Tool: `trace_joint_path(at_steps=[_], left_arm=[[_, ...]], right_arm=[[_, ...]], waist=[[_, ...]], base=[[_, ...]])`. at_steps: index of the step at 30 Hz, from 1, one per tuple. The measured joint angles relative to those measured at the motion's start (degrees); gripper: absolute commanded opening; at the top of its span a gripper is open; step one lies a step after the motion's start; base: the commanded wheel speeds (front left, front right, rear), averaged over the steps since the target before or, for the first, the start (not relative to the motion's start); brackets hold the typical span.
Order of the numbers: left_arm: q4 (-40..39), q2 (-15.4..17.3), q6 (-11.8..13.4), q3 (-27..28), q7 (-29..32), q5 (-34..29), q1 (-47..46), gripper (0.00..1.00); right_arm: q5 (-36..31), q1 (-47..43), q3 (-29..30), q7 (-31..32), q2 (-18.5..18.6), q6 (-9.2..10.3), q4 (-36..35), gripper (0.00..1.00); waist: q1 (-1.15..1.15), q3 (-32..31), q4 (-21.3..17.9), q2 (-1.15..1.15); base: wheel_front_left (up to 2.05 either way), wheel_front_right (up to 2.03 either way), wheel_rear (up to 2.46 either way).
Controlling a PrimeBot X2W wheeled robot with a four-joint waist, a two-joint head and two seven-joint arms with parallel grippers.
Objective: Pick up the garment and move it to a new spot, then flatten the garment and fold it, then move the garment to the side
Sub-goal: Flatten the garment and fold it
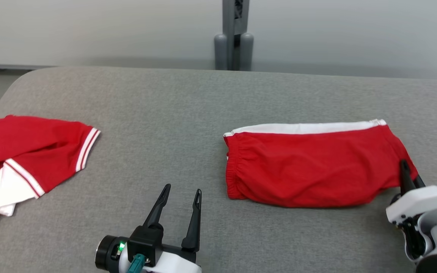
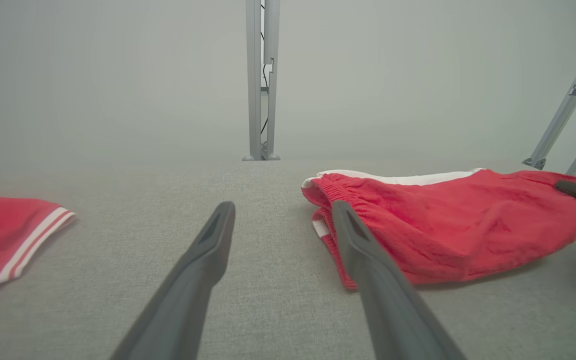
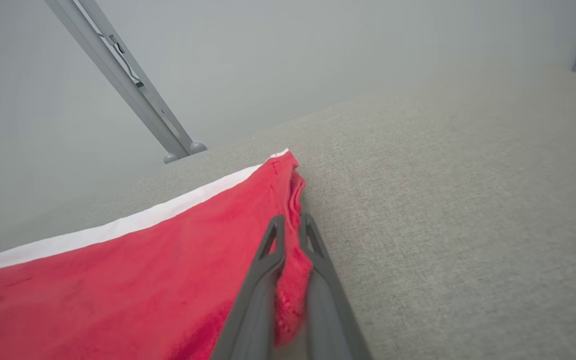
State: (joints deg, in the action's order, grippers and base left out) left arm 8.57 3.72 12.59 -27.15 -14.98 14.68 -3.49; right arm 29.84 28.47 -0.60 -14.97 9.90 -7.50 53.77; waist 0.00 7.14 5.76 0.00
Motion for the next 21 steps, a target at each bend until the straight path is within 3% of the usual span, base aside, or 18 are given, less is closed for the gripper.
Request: trace_joint_path(at_steps=[6, 13, 21], left_arm=[[0.2, -0.1, 0.1, 0.5, 0.0, -0.2, 0.8, 1.00], [1.0, 0.1, -0.4, 0.8, 0.0, -0.4, 1.7, 1.00], [1.4, -0.2, -0.7, 0.7, 0.0, -0.1, 1.7, 1.00]], right_arm=[[-0.1, -5.1, 1.1, 0.0, 1.3, 0.00, -1.8, 0.00], [-1.4, -5.0, 0.9, 0.0, 2.7, 0.00, -1.3, 0.00], [-0.3, -4.3, -3.0, 0.0, -0.5, 0.00, -10.1, 0.00]], waist=[[0.00, -1.8, -3.2, 0.00], [0.00, -2.9, -5.2, 0.00], [0.00, -4.1, -4.4, 0.00]], base=[[0.00, 0.00, 0.00], [0.00, 0.00, 0.00], [0.00, 0.00, 0.00]])
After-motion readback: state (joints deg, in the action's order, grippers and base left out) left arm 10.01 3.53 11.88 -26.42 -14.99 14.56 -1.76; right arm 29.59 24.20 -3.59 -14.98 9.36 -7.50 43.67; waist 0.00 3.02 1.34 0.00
